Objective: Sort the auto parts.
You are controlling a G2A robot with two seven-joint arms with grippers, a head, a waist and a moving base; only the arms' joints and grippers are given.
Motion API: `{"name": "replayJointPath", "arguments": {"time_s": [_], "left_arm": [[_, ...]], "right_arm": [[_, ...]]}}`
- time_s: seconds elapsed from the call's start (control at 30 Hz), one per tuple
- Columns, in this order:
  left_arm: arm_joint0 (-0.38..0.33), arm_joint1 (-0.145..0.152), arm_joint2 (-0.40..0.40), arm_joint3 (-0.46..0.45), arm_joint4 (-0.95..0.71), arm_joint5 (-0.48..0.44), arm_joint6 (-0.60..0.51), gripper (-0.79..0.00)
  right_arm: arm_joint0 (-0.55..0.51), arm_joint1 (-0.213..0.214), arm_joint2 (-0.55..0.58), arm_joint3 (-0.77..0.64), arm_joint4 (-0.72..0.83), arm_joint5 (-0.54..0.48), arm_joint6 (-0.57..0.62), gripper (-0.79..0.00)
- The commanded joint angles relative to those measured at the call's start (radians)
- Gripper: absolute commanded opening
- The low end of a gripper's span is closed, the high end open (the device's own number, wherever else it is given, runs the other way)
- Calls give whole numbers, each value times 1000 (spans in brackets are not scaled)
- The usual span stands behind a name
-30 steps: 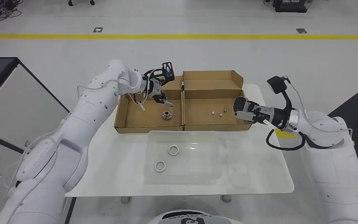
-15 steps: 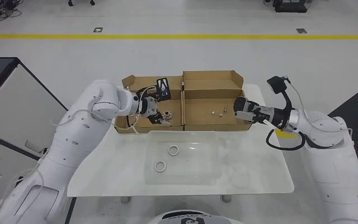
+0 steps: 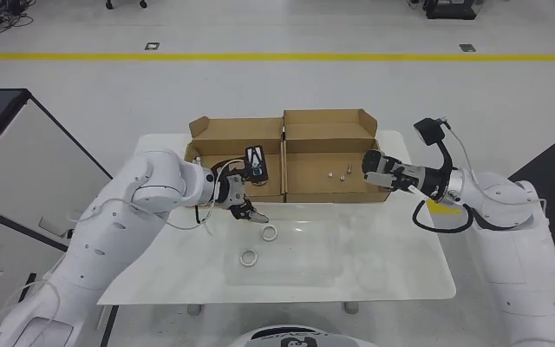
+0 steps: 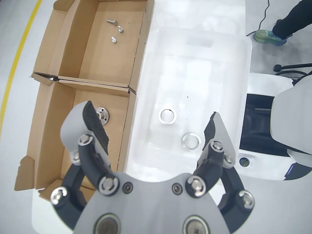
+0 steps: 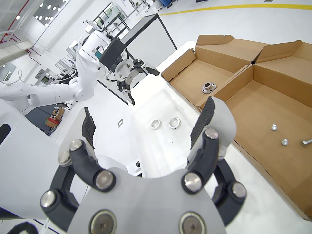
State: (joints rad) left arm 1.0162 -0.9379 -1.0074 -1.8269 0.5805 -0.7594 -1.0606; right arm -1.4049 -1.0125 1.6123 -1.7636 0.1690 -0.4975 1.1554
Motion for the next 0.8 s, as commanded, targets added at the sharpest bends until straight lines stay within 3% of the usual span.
{"name": "replayJointPath", "arguments": {"time_s": [0.0,0.2,0.3,0.37,0.53,0.77], "left_arm": [[0,0,0,0,0,0,0,0],[8,1,12,-18,20,-15,15,0],[-13,9,86,-47,95,51,-52,0],[-53,14,180,-83,143,129,-130,0],[-206,12,375,-83,67,258,-258,0],[-400,-5,577,-69,-28,306,-306,0]], "right_arm": [[0,0,0,0,0,0,0,0],[0,0,0,0,0,0,0,0],[0,0,0,0,0,0,0,0],[0,0,0,0,0,0,0,0],[0,0,0,0,0,0,0,0],[0,0,0,0,0,0,0,0]]}}
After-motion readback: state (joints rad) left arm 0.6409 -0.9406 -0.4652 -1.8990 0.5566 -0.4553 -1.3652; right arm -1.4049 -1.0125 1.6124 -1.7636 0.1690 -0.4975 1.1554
